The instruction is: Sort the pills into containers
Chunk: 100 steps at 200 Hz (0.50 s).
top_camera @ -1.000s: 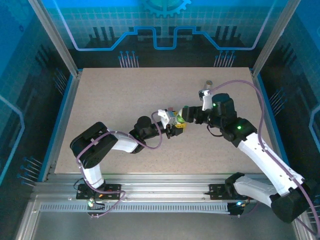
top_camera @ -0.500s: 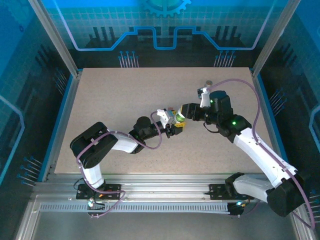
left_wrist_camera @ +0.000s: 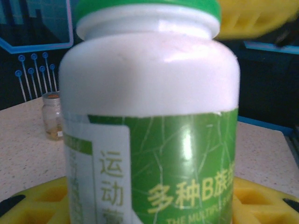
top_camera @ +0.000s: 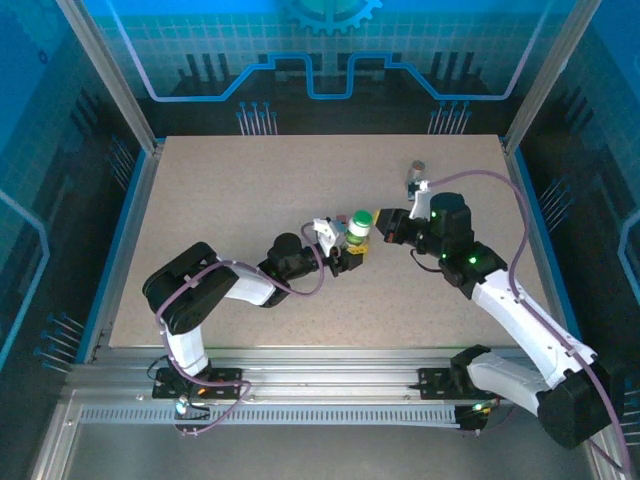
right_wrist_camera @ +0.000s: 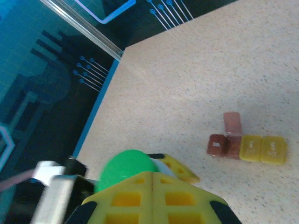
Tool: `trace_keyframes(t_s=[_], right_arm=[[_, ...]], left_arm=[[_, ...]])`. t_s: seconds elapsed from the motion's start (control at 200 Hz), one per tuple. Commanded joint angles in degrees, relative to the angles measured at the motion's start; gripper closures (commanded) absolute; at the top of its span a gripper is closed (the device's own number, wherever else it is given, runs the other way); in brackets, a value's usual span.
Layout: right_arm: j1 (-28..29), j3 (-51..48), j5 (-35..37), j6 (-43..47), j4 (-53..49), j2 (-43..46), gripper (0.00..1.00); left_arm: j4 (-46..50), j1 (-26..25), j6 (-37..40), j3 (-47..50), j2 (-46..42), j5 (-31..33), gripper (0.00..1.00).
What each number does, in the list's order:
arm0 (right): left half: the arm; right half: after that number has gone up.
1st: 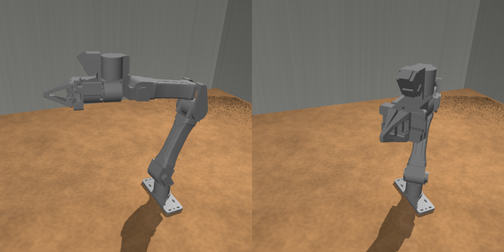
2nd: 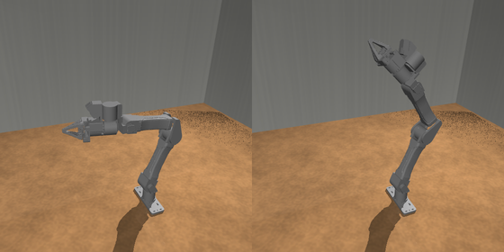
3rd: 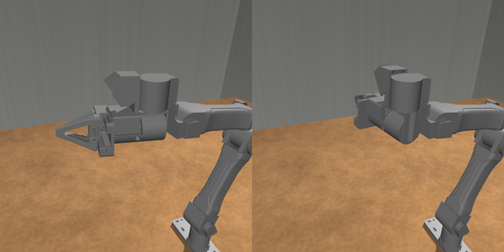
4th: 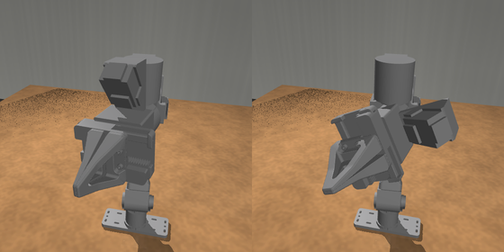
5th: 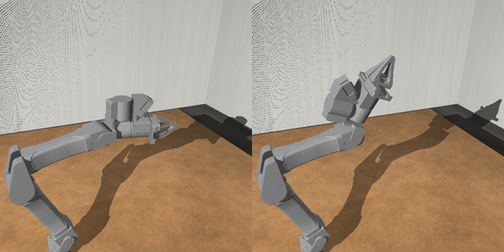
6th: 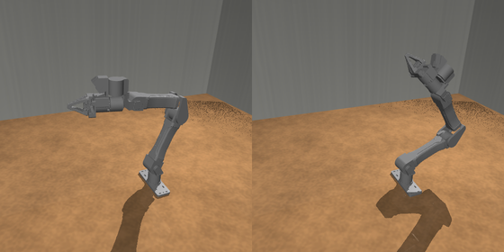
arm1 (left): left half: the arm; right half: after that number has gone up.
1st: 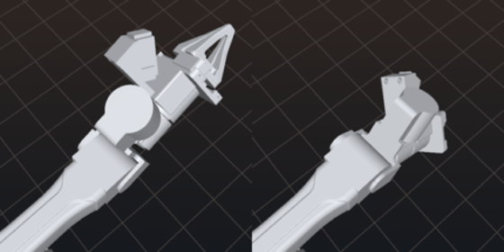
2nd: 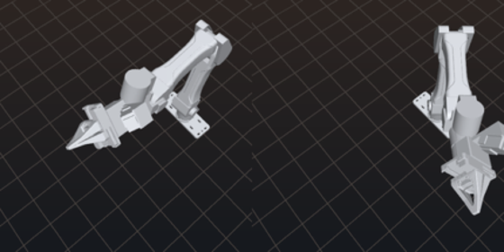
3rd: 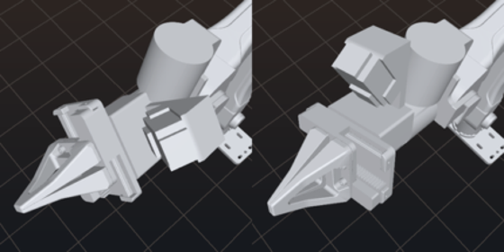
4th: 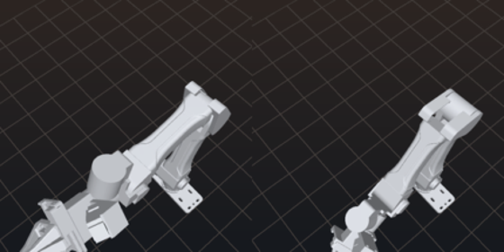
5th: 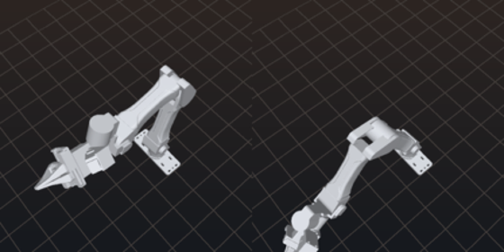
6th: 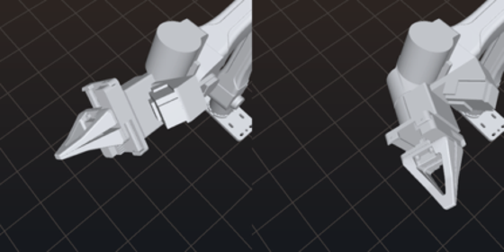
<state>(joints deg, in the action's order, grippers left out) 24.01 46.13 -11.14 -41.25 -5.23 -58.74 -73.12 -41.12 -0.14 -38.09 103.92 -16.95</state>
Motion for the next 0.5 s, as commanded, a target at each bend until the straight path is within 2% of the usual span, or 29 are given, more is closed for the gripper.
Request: trace_keyframes(t_s=[0.0, 0.115, 0.175, 0.26, 0.39, 0.495], right_arm=[[-1.04, -3.89, 2.68, -1.55, 5.98, 2.25, 1.00], [-1.59, -1.62, 2.70, 0.74, 0.72, 1.88, 1.00], [-1.93, -0.80, 2.22, 0.89, -0.83, 1.95, 0.75], [-2.32, -1.48, -1.11, 0.29, 1.72, 3.19, 0.59], [-1.89, -1.07, -4.39, -0.03, 4.31, 4.68, 0.50], [-1.43, 2.91, -5.70, 3.15, -0.85, 2.38, 0.40]], left_arm=[[-3.26, -0.48, -1.25, -0.79, -0.77, -3.88, 1.00], [-3.72, -0.48, -1.05, 0.20, -1.23, -3.34, 1.00], [-3.48, -0.36, -1.00, 0.40, -1.44, -3.67, 1.00], [-2.72, -0.23, -1.15, 0.17, -1.65, -3.79, 1.00], [0.45, 0.21, -1.88, -1.00, -1.85, -3.87, 1.00], [1.55, 0.23, -1.96, -1.65, -1.90, -4.39, 1.00]])
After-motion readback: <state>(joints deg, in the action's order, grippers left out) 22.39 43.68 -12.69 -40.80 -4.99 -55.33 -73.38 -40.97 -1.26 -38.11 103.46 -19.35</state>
